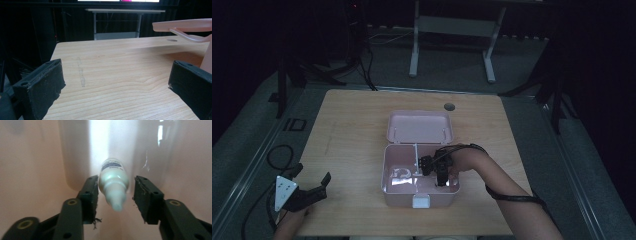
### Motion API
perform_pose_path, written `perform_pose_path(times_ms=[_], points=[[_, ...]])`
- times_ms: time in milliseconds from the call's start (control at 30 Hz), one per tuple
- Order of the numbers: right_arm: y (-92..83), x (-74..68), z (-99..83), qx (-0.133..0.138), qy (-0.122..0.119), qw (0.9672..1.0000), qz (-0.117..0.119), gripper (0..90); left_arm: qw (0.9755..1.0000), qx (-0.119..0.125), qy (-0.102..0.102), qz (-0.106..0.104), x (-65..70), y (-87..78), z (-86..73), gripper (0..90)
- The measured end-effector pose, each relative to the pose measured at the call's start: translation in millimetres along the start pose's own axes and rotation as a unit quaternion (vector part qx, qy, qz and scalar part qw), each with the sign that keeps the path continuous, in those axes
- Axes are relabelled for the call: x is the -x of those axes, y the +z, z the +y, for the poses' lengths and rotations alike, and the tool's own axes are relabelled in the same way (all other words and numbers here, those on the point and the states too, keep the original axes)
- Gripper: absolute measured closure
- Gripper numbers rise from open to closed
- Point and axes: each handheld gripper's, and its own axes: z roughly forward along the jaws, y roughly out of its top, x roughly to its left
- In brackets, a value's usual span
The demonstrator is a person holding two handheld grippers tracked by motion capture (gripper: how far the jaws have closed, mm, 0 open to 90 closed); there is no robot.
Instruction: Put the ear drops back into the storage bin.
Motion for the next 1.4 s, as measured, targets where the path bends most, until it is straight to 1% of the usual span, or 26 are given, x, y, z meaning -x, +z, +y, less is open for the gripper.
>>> perform_pose_path(times_ms=[33, 100, 167, 233, 267, 300, 333, 367, 433, 533, 600, 733, 800, 833, 867, 900, 967, 1000, 1033, 1067, 1267, 1300, 1367, 1400], points=[[-9.5, -0.3, -2.8, 0.009, 0.003, 0.9999, -0.01, 48.3, 1.0, 0.0, 0.0, 0.0, 0.0, 0.0, 0.0, 0.4], [-17.5, -0.2, -5.9, 0.017, 0.008, 0.9997, -0.013, 45.4, 1.0, 0.0, 0.0, 0.0, 0.0, 0.0, 0.0, 0.4], [-25.3, -1.0, -8.8, 0.022, 0.018, 0.9994, -0.017, 40.0, 1.0, 0.0, 0.001, 0.0, 0.0, 0.0, 0.0, 0.4], [-33.4, -2.1, -11.5, 0.041, 0.022, 0.9986, -0.027, 32.1, 1.0, 0.0, 0.0, 0.0, 0.0, 0.0, 0.0, 0.4], [-37.6, -2.5, -13.0, 0.05, 0.03, 0.9978, -0.031, 27.5, 1.0, 0.0, 0.0, 0.0, 0.0, 0.1, 0.0, 0.4], [-41.7, -2.4, -14.6, 0.06, 0.034, 0.9972, -0.029, 26.6, 1.0, -0.001, 0.0, 0.0, 0.0, 0.1, 0.1, 0.4], [-45.8, -3.0, -16.6, 0.067, 0.037, 0.9968, -0.025, 23.0, 1.0, -0.001, 0.0, 0.0, 0.0, 0.1, 0.1, 0.4], [-48.9, -4.0, -18.7, 0.072, 0.032, 0.9966, -0.024, 19.7, 1.0, -0.001, 0.0, 0.0, 0.1, 0.1, 0.0, 0.4], [-54.8, -5.9, -23.0, 0.074, 0.032, 0.9964, -0.025, 19.3, 1.0, 0.0, 0.001, 0.0, 0.2, 0.0, 0.0, 0.4], [-63.1, -6.9, -32.0, 0.087, 0.032, 0.9953, -0.027, 18.4, 1.0, 0.0, 0.0, 0.0, 0.1, 0.1, 0.1, 0.4], [-68.1, -6.3, -39.4, 0.093, 0.041, 0.9944, -0.029, 18.4, 1.0, 0.0, -0.001, 0.0, 0.1, 0.2, 0.1, 0.4], [-74.4, -4.6, -55.8, 0.106, 0.051, 0.9921, -0.045, 18.4, 1.0, -0.001, 0.002, 0.0, 0.0, 0.0, 0.1, 0.4], [-76.0, -3.9, -64.2, 0.11, 0.058, 0.991, -0.051, 18.3, 1.0, 0.0, 0.001, 0.0, 0.1, 0.2, 0.1, 0.4], [-76.0, -3.9, -64.2, 0.11, 0.058, 0.991, -0.051, 18.3, 1.0, 0.0, 0.001, 0.0, 0.1, 0.2, 0.1, 0.4], [-76.7, -3.7, -68.3, 0.113, 0.063, 0.9902, -0.053, 18.4, 1.0, -0.001, 0.002, 0.0, 0.0, 0.1, 0.1, 0.4], [-76.9, -2.6, -77.3, 0.117, 0.074, 0.9889, -0.054, 18.4, 1.0, -0.001, 0.002, 0.0, 0.1, 0.1, 0.1, 0.4], [-76.0, -1.7, -84.0, 0.119, 0.083, 0.9879, -0.054, 18.6, 1.0, -0.001, 0.002, 0.001, 0.3, 0.1, 0.1, 0.4], [-76.0, -1.7, -84.0, 0.119, 0.083, 0.9879, -0.054, 18.6, 1.0, -0.001, 0.002, 0.001, 0.3, 0.1, 0.1, 0.4], [-73.5, -1.0, -92.1, 0.122, 0.092, 0.987, -0.051, 18.8, 1.0, -0.001, 0.002, 0.001, 0.3, 0.1, 0.0, 0.4], [-72.5, -1.1, -94.6, 0.122, 0.094, 0.9868, -0.051, 18.8, 1.0, -0.001, 0.002, 0.001, 0.3, 0.1, 0.0, 0.4], [-60.9, -0.3, -113.2, 0.13, 0.12, 0.9832, -0.043, 18.9, 1.0, -0.001, 0.002, 0.001, 0.4, 0.1, 0.0, 0.4], [-60.9, -0.3, -113.2, 0.13, 0.12, 0.9832, -0.043, 18.9, 1.0, -0.001, 0.002, 0.001, 0.4, 0.1, 0.0, 0.4], [-55.0, -0.3, -118.4, 0.129, 0.126, 0.9825, -0.045, 18.9, 1.0, -0.001, 0.002, 0.001, 0.4, 0.1, 0.1, 0.4], [-48.0, -0.1, -125.1, 0.133, 0.135, 0.9807, -0.048, 19.5, 1.0, -0.001, 0.002, 0.0, 0.2, 0.1, 0.1, 0.4]])
